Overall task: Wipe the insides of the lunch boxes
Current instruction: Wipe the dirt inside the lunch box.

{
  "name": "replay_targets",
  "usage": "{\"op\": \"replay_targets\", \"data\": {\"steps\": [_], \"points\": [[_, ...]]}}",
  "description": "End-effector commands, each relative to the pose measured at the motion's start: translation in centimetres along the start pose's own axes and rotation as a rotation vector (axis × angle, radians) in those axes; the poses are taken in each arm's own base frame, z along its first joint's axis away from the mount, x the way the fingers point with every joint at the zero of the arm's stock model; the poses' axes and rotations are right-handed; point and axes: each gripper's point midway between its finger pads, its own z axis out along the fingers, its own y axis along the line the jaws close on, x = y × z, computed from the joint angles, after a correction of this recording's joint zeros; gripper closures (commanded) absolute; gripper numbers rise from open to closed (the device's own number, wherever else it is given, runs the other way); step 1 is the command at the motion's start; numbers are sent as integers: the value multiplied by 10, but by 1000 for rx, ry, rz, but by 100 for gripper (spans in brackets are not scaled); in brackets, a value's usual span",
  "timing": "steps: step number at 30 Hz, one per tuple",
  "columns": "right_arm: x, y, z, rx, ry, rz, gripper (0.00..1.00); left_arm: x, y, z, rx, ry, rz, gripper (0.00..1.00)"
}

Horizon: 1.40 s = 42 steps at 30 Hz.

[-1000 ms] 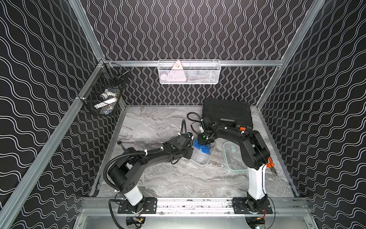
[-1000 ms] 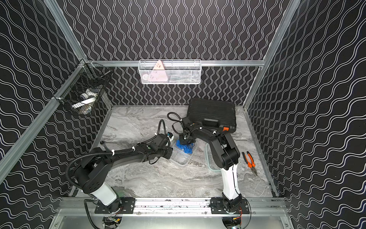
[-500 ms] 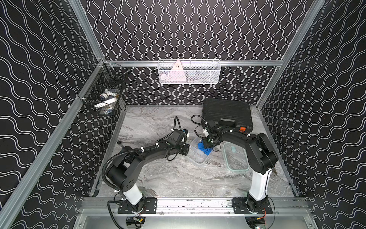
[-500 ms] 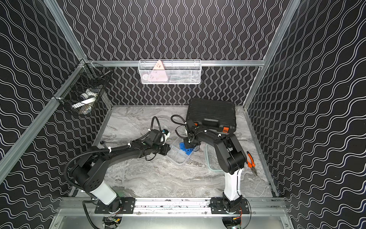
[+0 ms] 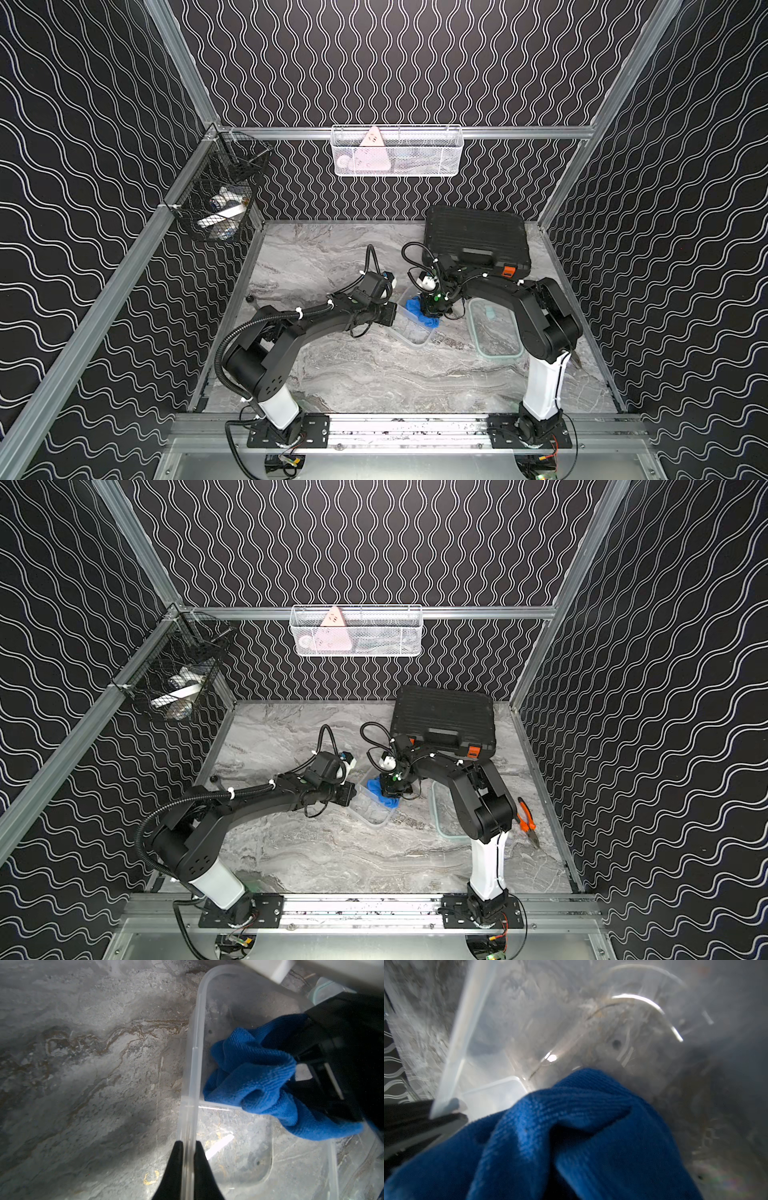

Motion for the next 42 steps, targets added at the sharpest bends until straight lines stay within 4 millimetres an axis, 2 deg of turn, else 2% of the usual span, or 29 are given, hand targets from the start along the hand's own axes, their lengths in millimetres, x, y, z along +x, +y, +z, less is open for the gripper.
{"op": "replay_targets", "data": {"steps": [1, 4, 5, 6, 7, 9, 13, 20, 24, 29, 33, 36, 39, 42], "points": [[5, 16, -4, -73, 33, 54, 100, -9, 15, 1, -84, -50, -90, 99], [-8, 4, -27, -38, -55, 80, 100, -9, 20, -3, -119, -47, -90, 98], [-11, 7, -35, -43, -86, 79, 100, -9, 23, -4, -132, -49, -92, 98], [-19, -2, -50, -45, -134, 107, 100, -10, 24, -5, -141, -50, -94, 98], [-22, -1, -59, -50, -163, 107, 100, -10, 24, -5, -142, -47, -94, 97], [-27, 6, -77, -57, -217, 84, 100, -13, 23, -4, -143, -45, -101, 94], [-33, 20, -104, -69, -290, 46, 100, -18, 18, -3, -126, -45, -118, 82], [-33, 43, -132, -132, -356, 14, 100, -27, 15, -14, -134, -65, -111, 64], [-30, 55, -150, -151, -390, -10, 100, -32, 15, -21, -142, -77, -106, 46], [-25, 74, -174, -181, -439, -54, 100, -54, 10, -29, -154, -112, -58, 39], [-20, 85, -181, -204, -453, -82, 100, -65, 6, -14, -152, -75, 4, 41], [-13, 88, -178, -217, -435, -90, 100, -72, 0, 0, -124, -40, 37, 47], [-3, 90, -170, -242, -384, -93, 100, -79, -2, 13, -120, -17, 61, 52], [10, 97, -156, -253, -321, -114, 100, -81, 2, 24, -138, 6, 76, 54]]}}
